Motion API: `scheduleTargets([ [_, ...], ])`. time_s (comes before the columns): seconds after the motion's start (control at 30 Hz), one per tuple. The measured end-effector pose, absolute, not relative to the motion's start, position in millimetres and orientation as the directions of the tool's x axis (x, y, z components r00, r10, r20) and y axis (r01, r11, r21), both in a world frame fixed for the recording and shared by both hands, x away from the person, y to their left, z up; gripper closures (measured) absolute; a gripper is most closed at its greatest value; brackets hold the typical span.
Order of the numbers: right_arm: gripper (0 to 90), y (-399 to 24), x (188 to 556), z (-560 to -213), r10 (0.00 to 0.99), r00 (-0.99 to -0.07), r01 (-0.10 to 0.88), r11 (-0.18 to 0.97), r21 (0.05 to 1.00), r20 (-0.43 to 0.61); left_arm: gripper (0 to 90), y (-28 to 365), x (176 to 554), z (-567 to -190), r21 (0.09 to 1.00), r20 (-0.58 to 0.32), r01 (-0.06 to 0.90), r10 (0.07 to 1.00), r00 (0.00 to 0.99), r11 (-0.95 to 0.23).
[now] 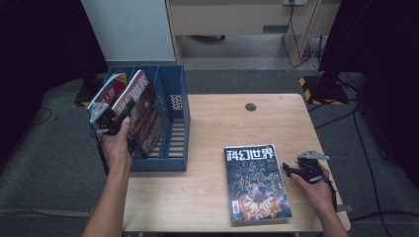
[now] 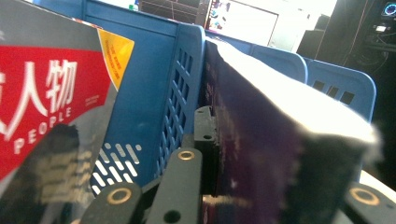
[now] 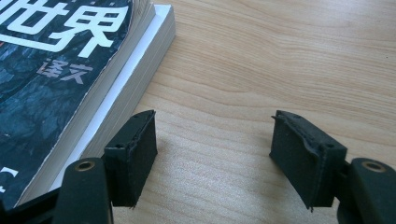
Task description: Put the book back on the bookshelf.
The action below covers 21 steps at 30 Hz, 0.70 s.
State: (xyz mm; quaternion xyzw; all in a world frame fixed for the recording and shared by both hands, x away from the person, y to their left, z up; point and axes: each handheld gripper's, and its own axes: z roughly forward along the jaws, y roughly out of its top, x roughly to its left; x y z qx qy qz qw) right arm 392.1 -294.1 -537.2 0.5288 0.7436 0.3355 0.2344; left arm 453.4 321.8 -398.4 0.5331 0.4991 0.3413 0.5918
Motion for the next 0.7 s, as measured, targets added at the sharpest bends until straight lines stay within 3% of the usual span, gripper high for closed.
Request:
scheduleTargets([
  [0.47, 31.2, -294.1, 392.0, -537.2, 0.943, -0.333, 0.628, 0.217, 0.747, 0.006, 81.8, 320.0, 456.7, -399.9, 0.971, -0.227, 0.136, 0.94, 0.254, 0.198],
  [0.7, 31.1, -294.1, 391.9, -537.2, 0.942, -0.335, 0.628, 0.22, 0.747, 0.005, 74.7, 320.6, 452.4, -396.4, 0.974, -0.211, 0.142, 0.942, 0.261, 0.178],
])
